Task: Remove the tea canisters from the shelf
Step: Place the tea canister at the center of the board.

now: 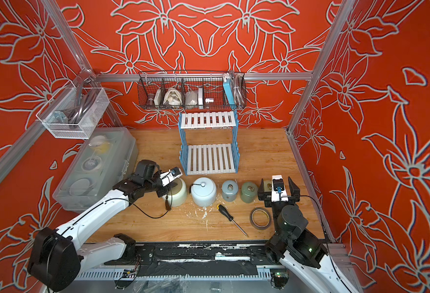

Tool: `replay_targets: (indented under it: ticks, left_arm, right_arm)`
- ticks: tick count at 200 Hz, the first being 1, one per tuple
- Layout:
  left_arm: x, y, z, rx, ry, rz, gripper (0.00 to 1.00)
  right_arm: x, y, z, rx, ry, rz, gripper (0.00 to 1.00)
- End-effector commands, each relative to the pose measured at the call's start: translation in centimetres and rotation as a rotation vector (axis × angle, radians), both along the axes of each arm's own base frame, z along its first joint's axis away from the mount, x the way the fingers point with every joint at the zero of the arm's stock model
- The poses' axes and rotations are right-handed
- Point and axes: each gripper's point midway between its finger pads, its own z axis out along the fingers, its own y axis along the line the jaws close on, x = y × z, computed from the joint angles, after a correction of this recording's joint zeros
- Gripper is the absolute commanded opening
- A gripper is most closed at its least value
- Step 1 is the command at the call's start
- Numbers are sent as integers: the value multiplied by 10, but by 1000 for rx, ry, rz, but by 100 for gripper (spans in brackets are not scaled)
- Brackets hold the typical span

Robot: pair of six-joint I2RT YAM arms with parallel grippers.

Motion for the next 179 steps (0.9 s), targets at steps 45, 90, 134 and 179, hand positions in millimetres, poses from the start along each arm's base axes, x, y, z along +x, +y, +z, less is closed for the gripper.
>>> replay_targets:
  ticks: [45, 90, 134, 179]
  left_arm:
    - [1, 0, 48, -83, -31, 57, 65]
    - [15, 15, 78, -187, -17, 220, 81]
    - [39, 47, 97, -280, -40, 413, 98]
    - [53, 72, 91, -306, -57, 548, 99]
  right_arm:
    - [2, 1, -3, 18, 5, 1, 99]
    - [1, 2, 1, 36, 7, 4, 99]
    - [13, 10, 9, -26, 16, -6, 99]
    - [32, 26, 24, -82, -36, -5, 99]
